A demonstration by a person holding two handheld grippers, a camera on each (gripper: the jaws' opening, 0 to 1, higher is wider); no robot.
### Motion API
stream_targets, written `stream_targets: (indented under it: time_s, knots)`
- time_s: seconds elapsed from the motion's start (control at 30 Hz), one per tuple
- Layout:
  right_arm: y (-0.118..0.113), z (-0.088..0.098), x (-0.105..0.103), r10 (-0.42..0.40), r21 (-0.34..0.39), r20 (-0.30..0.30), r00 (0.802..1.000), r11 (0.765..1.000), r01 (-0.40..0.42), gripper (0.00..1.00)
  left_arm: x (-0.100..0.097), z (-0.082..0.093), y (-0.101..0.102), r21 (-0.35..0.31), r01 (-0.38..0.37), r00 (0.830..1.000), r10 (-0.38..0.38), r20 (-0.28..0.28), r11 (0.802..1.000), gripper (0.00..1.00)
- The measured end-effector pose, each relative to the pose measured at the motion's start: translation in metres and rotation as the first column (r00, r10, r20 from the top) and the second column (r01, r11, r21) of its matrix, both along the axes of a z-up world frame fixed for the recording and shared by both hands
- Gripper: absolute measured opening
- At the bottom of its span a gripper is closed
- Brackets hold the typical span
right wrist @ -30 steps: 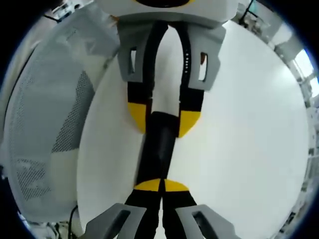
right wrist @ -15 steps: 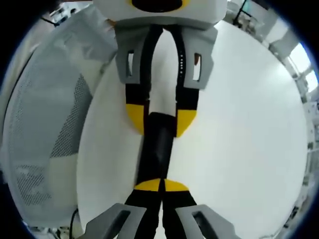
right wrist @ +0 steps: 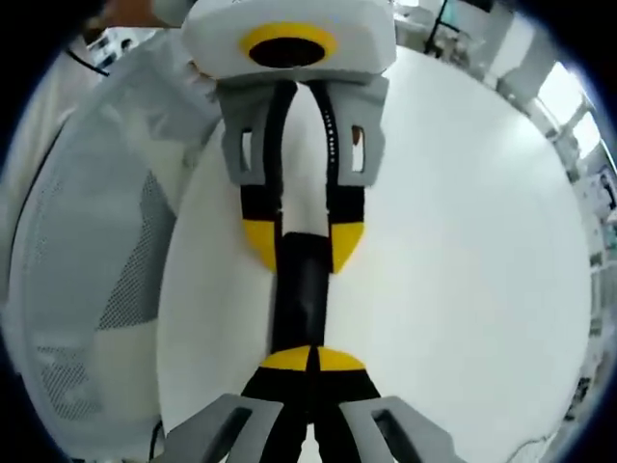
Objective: Press the specified remote control buttons in sequence, fully releasing each button before pressing the next.
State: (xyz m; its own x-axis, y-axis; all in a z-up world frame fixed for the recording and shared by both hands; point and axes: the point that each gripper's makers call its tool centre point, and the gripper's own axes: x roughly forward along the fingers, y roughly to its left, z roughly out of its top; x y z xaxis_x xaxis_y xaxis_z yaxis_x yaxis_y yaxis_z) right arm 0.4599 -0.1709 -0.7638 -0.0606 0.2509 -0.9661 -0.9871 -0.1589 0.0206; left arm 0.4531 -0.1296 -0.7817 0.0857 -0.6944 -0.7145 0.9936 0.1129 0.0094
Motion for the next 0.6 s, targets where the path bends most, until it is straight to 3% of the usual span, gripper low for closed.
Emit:
stream_targets:
  time_s: [0.6]
  knots:
    - [-0.0013, -0.0086, -0.009, 0.03, -0.017, -0.007, 1.0, 0.999, -0.03, 0.0, 0.0007, 0.0005, 0.0011, 0.001, -0.004, 1.0, 0.004, 0.001, 1.0, 0.23]
